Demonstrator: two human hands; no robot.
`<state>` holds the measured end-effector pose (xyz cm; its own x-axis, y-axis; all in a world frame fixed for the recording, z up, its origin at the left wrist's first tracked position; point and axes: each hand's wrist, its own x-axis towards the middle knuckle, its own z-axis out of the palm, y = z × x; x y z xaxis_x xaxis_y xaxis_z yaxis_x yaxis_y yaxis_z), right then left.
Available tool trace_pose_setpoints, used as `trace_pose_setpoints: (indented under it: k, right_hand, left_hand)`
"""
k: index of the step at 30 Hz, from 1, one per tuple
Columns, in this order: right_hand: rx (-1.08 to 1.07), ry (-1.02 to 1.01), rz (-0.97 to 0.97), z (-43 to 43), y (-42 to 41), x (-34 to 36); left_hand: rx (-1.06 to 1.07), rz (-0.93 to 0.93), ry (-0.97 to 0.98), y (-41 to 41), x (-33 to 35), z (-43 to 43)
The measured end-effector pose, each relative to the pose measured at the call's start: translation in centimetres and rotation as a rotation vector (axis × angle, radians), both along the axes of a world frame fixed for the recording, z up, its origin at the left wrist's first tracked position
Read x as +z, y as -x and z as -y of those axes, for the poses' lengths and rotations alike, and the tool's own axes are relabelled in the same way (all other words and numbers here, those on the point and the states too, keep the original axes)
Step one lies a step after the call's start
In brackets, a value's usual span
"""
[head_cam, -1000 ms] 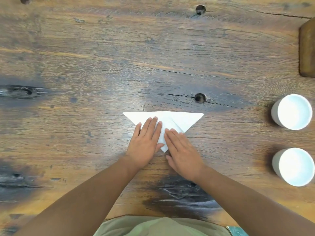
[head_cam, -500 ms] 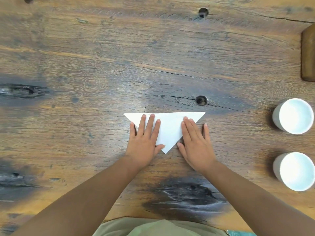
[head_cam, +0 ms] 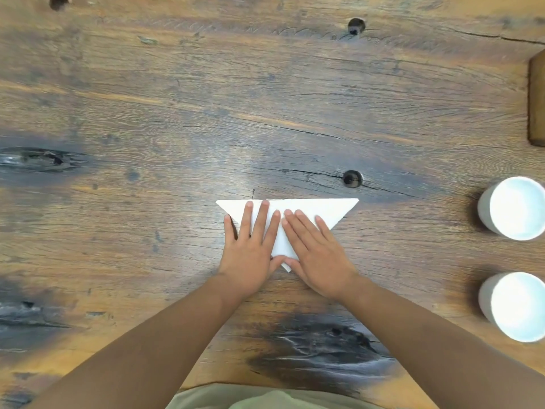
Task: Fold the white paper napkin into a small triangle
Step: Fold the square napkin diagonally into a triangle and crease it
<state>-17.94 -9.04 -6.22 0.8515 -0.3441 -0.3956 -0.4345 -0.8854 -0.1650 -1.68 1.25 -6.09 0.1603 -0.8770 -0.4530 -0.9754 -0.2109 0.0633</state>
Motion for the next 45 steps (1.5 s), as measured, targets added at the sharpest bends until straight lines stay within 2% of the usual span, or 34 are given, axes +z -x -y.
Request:
trace_pose_setpoints:
  k: [5,10,22,29,31,37,45]
  right_hand:
    - [-0.154,0.044,-0.049,2.7,1.1,-0.3]
    - [-0.134,0.062,-0.038,3.7,1.9,-0.5]
    - [-0.371,0.118,-0.062,6.8,6.1,-0.8]
    - [-0.454,0.096,-0.017,5.7,4.8,-0.1]
    - [-0.427,0.07,0.019,4.3,3.7,0.5]
    - [-0.157,-0.064,0.023,-1.2,-1.5,0.5]
    - [-0.133,-0.023,-0.035,-0.3,-1.2,0.0]
  left_hand:
    - [0.019,0.001,0.022,0.0,-0.1,-0.2]
    - [0.074,0.005,0.029,-0.8,-0.3,0.0]
    - [0.167,0.014,0.018,-1.4,-1.1,0.0]
    - [0.186,-0.001,0.026,-1.4,-1.2,0.0]
    - [0.193,-0.014,0.025,-1.3,-1.2,0.0]
    - [0.19,-0.027,0.008,-1.3,-0.9,0.1]
    - [0.19,-0.021,0.005,-1.3,-0.9,0.1]
